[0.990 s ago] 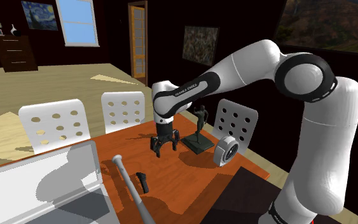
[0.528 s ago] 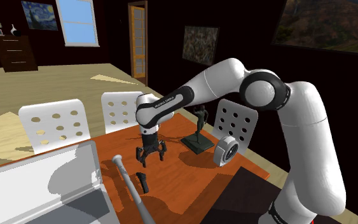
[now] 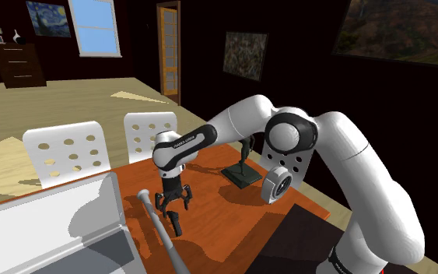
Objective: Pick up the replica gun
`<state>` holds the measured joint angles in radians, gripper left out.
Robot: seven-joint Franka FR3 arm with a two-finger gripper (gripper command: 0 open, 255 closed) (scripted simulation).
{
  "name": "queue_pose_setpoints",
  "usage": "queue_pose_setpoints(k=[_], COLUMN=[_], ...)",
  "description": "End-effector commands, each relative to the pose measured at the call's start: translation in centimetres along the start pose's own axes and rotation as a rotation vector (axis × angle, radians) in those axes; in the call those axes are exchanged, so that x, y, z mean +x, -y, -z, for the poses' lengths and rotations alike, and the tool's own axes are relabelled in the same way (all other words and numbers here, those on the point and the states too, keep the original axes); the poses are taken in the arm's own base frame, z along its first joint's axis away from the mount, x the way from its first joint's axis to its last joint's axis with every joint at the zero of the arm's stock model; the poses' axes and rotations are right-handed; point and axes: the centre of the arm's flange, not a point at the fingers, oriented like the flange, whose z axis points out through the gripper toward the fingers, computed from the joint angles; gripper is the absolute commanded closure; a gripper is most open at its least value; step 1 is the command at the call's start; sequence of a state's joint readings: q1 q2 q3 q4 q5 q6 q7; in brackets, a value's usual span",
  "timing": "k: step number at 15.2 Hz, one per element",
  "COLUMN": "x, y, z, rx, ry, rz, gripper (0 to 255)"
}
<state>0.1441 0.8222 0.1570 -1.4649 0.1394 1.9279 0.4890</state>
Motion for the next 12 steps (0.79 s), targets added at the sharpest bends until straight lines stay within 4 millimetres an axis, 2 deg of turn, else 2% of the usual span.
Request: queue_pose_setpoints(k=[1,4,6,7,12], x=[0.5,1.2,1.3,1.3,1.2], y=[-0.2,-0.2,-0.2,-0.1,-0.1], z=[-1.0,-2.4,-2.7,-2.7,-2.7], rx=[0.001,0.001,0.001,0.001,0.001], ry=[0.001,0.001,0.001,0.001,0.001], rz=[-0.001,-0.001,-0.001,-0.001,-0.001], gripper=[0,0,0,255,255])
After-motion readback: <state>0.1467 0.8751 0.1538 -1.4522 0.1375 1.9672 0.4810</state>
